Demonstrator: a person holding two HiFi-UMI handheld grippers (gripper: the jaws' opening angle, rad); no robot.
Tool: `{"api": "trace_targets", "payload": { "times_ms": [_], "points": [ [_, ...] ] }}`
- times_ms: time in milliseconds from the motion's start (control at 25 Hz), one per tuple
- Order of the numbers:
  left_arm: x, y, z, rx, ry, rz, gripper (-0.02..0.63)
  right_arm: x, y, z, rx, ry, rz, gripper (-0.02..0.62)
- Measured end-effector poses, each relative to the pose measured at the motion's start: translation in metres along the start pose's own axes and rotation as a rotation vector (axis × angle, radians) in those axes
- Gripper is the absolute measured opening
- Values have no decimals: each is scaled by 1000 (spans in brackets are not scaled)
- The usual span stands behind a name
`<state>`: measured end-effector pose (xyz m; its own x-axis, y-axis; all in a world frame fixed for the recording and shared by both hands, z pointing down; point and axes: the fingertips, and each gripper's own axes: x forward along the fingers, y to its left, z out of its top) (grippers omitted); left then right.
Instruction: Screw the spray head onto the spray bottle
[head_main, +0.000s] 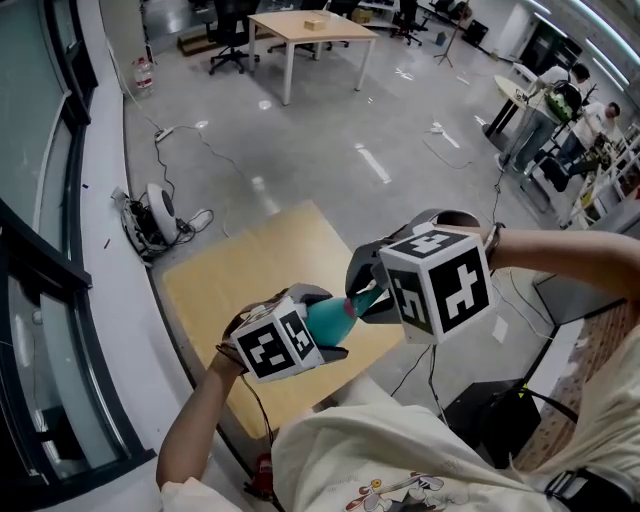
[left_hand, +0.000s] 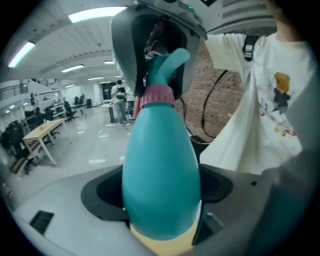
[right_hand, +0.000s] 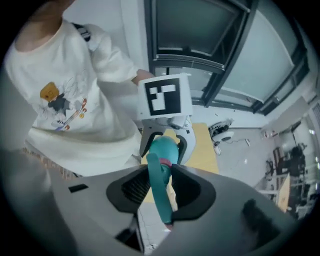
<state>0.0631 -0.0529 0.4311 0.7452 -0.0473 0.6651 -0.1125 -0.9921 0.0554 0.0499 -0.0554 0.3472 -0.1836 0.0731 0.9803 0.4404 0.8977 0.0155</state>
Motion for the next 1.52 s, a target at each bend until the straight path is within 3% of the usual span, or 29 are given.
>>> {"api": "trace_targets", "payload": {
  "times_ms": [120,240,440,520,720,920,1040,1360,1520],
  "points": [
    [-3,23,-4,-16,63,217,414,1,-12,-2,155,-9,4,126],
    [-7,37,-9,-21,100,369,414,4,-21,-4,345,-30,28,126],
    [-12,48,-9,-22,119,493,413,0,-32,-6,720,-108,113,126],
    [-13,50,-11,-27,115,501,413,1,-34,-7,783,-120,116,126],
    [-9,49,-14,-40,89,441,414,-10,-37,-4,531,-89,9,225],
    [-1,47,-22,-36,67,356,414,-38,-27,11,321,-121,-23,236],
    [2,43,-27,15,36,282,413,-52,-25,17,183,-133,-58,236],
    [1,4,-28,116,-31,4,413,-33,-7,-1,-565,74,-190,235],
    [2,-19,-27,167,-43,-126,414,-19,6,9,-737,68,-197,233]
  ]
}}
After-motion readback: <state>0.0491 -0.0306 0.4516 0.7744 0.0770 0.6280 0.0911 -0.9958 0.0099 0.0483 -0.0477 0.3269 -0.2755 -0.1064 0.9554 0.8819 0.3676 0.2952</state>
